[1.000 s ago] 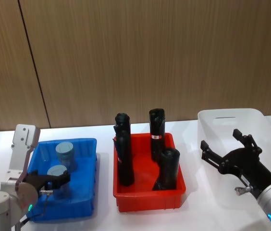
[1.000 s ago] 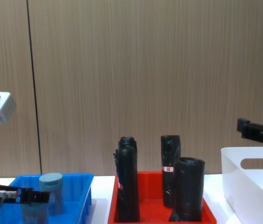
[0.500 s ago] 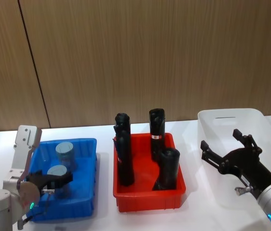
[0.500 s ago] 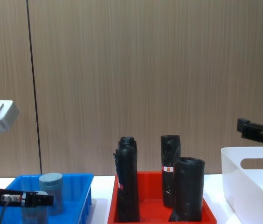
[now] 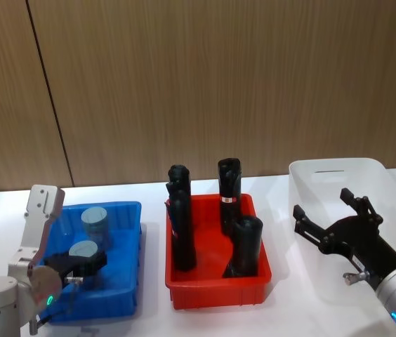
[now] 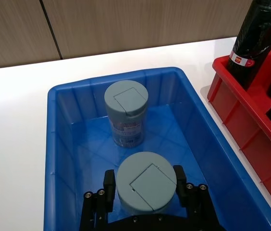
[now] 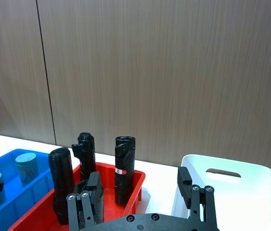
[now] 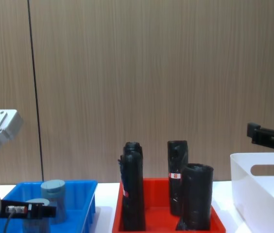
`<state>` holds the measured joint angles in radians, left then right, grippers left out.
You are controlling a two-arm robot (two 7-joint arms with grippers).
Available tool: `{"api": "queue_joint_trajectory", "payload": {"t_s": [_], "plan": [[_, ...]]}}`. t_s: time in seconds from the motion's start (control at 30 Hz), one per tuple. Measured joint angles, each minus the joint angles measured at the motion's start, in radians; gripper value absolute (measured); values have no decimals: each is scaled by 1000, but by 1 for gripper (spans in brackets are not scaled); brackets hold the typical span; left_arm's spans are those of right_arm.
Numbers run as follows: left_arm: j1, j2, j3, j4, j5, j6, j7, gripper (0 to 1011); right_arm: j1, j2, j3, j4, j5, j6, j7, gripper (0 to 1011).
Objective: Pick the cotton swabs from the blue box and place them into the white box.
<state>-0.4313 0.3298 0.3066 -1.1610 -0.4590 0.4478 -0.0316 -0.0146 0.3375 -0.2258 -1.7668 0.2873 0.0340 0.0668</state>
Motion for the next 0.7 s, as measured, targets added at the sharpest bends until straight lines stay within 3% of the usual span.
{"api": "queue_joint_trajectory", "payload": {"t_s": [0.1, 0.17, 0.47, 0.7], "plan": [[-1, -1, 0, 5, 0, -4, -4, 689, 0, 0, 0, 0, 0, 0, 0, 1002], [-1, -2, 0, 7, -1, -7, -5, 670, 0, 0, 0, 0, 0, 0, 0, 1002], [8, -1, -1, 0, 6, -37, -8, 666, 0, 0, 0, 0, 0, 0, 0, 1002], [29, 10, -2, -44, 31, -89, -7, 666, 0, 0, 0, 0, 0, 0, 0, 1002]]}}
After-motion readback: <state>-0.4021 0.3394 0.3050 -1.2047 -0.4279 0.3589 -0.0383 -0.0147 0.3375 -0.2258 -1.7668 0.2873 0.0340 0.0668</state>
